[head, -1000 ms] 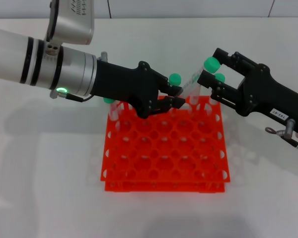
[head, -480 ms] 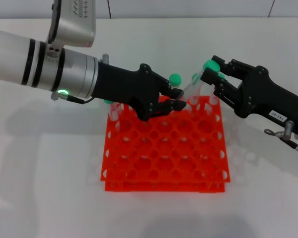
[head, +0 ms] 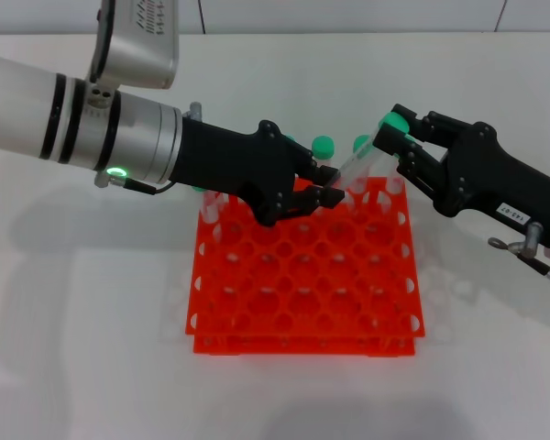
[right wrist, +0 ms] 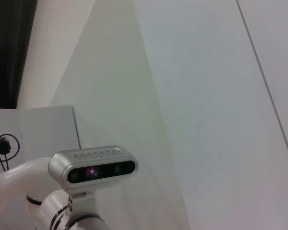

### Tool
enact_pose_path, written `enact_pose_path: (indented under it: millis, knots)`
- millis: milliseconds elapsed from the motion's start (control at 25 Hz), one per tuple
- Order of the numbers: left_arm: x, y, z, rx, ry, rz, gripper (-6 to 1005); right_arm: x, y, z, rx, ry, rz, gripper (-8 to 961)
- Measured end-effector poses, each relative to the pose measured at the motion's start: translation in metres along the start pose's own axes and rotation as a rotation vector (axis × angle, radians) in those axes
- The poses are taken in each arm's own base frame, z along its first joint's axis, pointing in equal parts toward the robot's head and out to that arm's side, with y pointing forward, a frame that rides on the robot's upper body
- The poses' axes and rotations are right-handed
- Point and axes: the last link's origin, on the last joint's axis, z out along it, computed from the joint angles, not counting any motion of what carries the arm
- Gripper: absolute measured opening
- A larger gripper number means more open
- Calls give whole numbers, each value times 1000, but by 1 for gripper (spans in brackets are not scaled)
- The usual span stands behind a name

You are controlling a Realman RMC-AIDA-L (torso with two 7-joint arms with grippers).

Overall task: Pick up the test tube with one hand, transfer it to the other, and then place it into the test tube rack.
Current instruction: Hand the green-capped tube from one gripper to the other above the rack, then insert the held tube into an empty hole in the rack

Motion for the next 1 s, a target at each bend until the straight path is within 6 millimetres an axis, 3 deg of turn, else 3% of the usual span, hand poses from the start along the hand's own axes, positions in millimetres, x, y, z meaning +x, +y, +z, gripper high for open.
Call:
enact_pose_path:
  millis: [280, 720, 1000]
  knots:
    - [4, 0, -9, 29, 20, -29, 192, 0, -1, -3, 8, -2, 2, 254]
    - [12, 10, -33, 55, 40, -105, 392, -2, -1, -3, 5, -6, -3, 255]
    - [21, 25, -66, 123, 32, -131, 760, -7, -6, -2, -21, 13, -14, 255]
